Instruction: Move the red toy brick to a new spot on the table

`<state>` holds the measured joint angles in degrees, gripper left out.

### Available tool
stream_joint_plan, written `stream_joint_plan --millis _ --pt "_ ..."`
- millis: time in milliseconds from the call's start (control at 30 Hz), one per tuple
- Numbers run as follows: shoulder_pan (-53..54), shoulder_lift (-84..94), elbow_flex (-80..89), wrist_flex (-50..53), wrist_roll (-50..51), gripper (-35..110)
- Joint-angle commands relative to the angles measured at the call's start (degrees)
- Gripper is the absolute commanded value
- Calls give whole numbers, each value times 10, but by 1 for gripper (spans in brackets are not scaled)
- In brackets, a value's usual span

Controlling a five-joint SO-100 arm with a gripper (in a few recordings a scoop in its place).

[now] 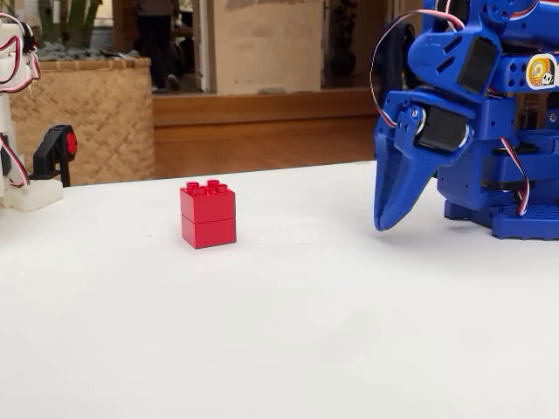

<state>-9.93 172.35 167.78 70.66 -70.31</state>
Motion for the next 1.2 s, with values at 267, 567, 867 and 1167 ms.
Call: stream_joint_plan --millis 267,567,867,1167 --pt "40 -452 -466 -37 -3 4" --pt "122 -603 -571 -141 -149 17" --pt "212 -656 -517 -310 -301 25" --pt "232 -642 -432 -362 -359 30"
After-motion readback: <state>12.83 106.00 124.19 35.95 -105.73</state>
